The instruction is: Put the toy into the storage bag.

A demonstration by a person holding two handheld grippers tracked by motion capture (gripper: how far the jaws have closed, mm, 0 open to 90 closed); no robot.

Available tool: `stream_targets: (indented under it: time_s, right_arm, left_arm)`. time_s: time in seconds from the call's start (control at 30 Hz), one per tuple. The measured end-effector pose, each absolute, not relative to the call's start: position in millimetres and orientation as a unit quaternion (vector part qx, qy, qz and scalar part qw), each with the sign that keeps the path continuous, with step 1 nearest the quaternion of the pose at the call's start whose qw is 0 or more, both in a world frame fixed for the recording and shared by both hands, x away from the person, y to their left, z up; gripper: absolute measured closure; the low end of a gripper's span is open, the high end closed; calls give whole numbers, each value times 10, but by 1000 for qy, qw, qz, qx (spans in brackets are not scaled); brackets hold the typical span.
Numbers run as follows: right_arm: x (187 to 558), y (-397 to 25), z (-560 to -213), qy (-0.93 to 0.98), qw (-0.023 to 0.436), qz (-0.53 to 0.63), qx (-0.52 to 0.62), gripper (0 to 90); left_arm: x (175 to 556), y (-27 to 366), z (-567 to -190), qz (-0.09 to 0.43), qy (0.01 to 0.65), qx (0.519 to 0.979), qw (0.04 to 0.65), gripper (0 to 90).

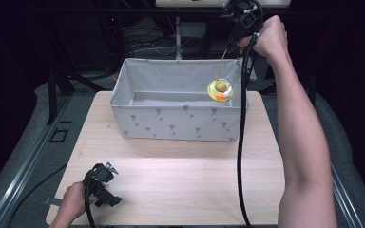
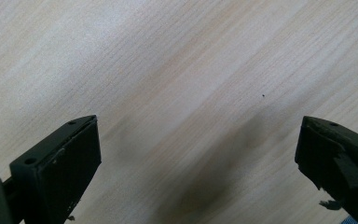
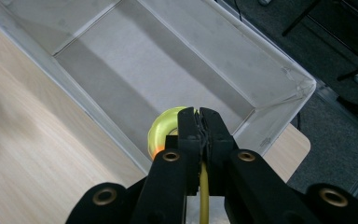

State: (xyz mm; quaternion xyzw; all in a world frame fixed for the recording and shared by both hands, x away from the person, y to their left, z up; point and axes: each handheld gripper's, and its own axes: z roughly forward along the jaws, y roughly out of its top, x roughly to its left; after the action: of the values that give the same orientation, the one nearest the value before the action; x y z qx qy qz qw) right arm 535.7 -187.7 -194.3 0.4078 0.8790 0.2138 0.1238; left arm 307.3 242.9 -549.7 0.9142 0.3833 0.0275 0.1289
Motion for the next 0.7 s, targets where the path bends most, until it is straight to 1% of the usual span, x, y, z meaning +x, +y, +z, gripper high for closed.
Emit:
stream_targets:
  time_s: [0.7]
  right_arm:
    - [5490,-1964,-2521,880,100,207,416,882]
  left_arm:
    - [3066,2422,-5495,27,382,915,127,5]
